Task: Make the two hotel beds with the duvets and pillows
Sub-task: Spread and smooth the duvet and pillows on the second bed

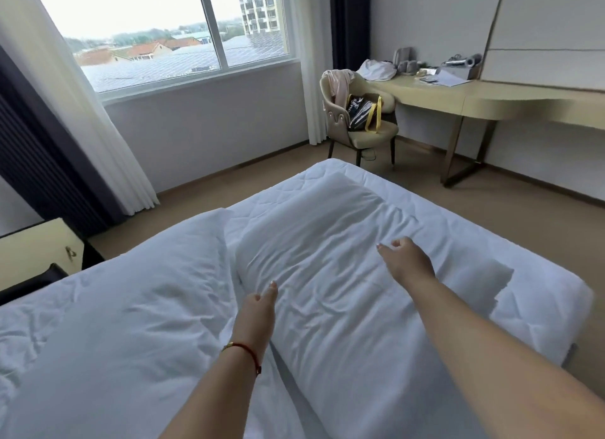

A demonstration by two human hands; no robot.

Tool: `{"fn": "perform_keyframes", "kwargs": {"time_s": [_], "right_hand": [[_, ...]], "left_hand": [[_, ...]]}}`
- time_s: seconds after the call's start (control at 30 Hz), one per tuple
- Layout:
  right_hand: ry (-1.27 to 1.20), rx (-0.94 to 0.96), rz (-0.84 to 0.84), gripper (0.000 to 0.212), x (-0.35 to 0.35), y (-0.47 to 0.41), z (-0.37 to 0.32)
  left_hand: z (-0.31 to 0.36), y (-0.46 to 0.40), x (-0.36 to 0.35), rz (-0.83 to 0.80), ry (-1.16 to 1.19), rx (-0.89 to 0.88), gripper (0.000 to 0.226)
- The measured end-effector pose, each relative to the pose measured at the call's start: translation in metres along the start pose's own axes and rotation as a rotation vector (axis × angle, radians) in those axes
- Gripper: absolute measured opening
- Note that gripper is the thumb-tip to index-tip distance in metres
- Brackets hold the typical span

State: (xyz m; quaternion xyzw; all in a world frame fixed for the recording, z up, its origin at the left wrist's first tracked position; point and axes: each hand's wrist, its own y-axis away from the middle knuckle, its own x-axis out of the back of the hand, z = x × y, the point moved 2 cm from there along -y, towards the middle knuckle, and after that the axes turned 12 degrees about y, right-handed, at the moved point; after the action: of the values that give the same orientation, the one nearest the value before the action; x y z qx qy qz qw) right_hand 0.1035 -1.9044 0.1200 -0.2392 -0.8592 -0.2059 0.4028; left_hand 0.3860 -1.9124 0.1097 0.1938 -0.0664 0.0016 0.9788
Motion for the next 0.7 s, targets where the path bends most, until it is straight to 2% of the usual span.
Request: {"fn": "perform_keyframes", "kwargs": {"time_s": [0.07, 0.13, 0.3, 0.37, 0.43, 0.7], "right_hand": [[0.058, 0.013, 0.018, 0.06, 0.013, -0.064, 0.013], [0.138, 0.017, -0.005, 0.068, 0.02, -0.128, 0.027], [0.321, -0.06, -0.272, 0.102, 0.001, -0.241, 0.072], [0.219, -0.124, -0.42, 0.124, -0.014, -0.267, 0.089], [0.057, -0.187, -0.544, 0.136, -0.03, -0.284, 0.103], [-0.066, -0.272, -0.736, 0.123, -0.072, -0.318, 0.141]], "left_hand": [[-0.01, -0.034, -0.038, 0.061, -0.004, 0.108, 0.074], [-0.019, -0.068, -0.071, 0.159, -0.033, 0.152, 0.085], [-0.044, -0.123, -0.107, 0.44, -0.15, 0.326, 0.107], [-0.056, -0.133, -0.106, 0.517, -0.128, 0.353, 0.117], [-0.067, -0.138, -0.102, 0.561, -0.088, 0.36, 0.12], [-0.105, -0.149, -0.088, 0.58, 0.077, 0.478, 0.125]]}}
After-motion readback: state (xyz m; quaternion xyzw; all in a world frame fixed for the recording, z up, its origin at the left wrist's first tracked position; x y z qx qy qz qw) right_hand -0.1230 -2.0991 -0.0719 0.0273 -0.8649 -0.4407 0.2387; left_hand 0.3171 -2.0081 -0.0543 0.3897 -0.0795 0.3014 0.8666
